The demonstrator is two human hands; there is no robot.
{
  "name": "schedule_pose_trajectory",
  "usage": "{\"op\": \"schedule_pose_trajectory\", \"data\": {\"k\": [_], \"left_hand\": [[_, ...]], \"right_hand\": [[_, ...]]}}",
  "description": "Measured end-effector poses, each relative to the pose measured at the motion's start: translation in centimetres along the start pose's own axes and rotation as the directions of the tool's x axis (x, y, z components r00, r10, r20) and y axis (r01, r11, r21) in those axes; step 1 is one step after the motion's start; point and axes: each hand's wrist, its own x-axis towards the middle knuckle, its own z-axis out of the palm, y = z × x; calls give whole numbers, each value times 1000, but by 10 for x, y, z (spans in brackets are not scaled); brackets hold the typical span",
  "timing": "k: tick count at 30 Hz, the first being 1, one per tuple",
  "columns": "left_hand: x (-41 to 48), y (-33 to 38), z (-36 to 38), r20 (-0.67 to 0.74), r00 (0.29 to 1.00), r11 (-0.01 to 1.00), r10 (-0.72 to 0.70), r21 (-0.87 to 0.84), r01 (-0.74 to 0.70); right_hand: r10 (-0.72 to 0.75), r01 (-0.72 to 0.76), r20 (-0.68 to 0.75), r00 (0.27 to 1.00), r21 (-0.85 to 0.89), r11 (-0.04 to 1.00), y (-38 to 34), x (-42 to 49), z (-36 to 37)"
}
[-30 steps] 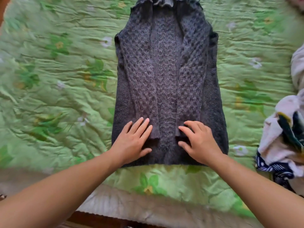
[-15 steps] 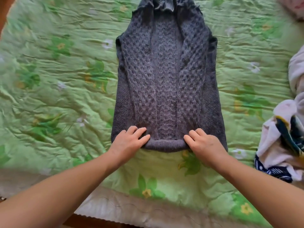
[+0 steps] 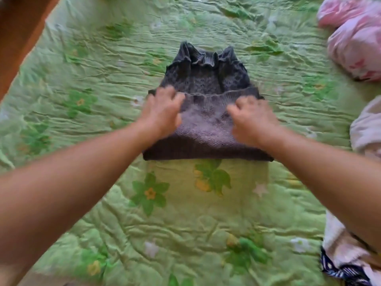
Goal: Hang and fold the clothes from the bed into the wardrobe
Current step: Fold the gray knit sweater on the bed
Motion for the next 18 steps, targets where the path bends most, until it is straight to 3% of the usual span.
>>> {"op": "schedule_pose_trajectory", "data": {"k": [2, 4, 7, 10, 14, 18], "left_hand": [[-38, 20, 32, 126, 983, 991, 133, 5, -135], [-70, 28, 66, 273, 943, 976, 190, 48, -211], [-77, 26, 98, 209, 970, 988, 121, 71, -139], [-76, 31, 102, 133, 986, 993, 102, 44, -109], [-100, 38, 94, 98, 990, 995, 100, 18, -102], [-153, 42, 90, 207, 964, 986, 168, -33, -164]], "right_hand": [[-113, 110, 113, 987, 35, 993, -28, -30, 34], [-106, 101, 206, 973, 36, 994, -40, -55, 68], [40, -45, 106, 994, 41, 998, -40, -60, 99], [51, -52, 41, 998, 38, 998, -43, -60, 110], [45, -55, 114, 992, 84, 995, -52, -79, 104], [-51, 17, 209, 977, 165, 986, -68, -126, 98]]}}
